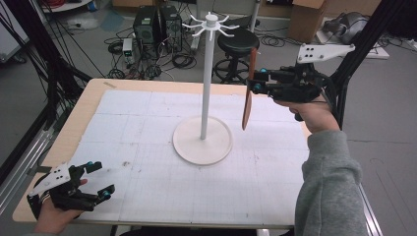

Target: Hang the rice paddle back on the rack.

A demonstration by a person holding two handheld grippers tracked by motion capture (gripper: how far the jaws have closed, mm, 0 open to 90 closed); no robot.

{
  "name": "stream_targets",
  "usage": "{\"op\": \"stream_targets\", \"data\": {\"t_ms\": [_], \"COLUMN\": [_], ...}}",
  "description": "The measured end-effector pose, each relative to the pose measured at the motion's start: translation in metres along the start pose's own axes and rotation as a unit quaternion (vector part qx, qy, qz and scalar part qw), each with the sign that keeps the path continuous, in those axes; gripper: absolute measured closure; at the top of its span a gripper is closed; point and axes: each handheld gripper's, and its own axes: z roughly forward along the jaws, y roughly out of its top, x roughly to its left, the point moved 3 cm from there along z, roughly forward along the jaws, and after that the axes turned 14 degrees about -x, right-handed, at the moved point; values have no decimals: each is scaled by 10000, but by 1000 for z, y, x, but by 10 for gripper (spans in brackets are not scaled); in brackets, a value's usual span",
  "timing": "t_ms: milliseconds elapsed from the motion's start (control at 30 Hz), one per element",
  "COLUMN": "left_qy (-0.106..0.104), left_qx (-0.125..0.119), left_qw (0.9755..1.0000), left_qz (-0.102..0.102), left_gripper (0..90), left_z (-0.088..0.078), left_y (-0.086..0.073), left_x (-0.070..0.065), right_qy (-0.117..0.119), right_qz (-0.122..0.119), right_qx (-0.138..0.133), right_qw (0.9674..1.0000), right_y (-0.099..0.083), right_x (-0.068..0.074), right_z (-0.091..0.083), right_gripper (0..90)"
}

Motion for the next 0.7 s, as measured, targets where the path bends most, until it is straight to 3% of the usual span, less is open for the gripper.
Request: {"op": "stream_targets", "data": {"t_ms": [333,700], "left_qy": [-5,-53], "left_qx": [-12,-35], "left_qw": [10000,9999], "left_qz": [-26,-87], "left_gripper": [19,19], "left_z": [2,3], "left_y": [-1,0], "left_x": [1,2], "right_qy": [13,-162], "right_qz": [-46,-230], "right_qx": [-53,-75], "right_qw": [10000,9996], "right_y": [6,20], "right_x": [-12,-9], "right_z": [16,29], "right_gripper": [646,646]}}
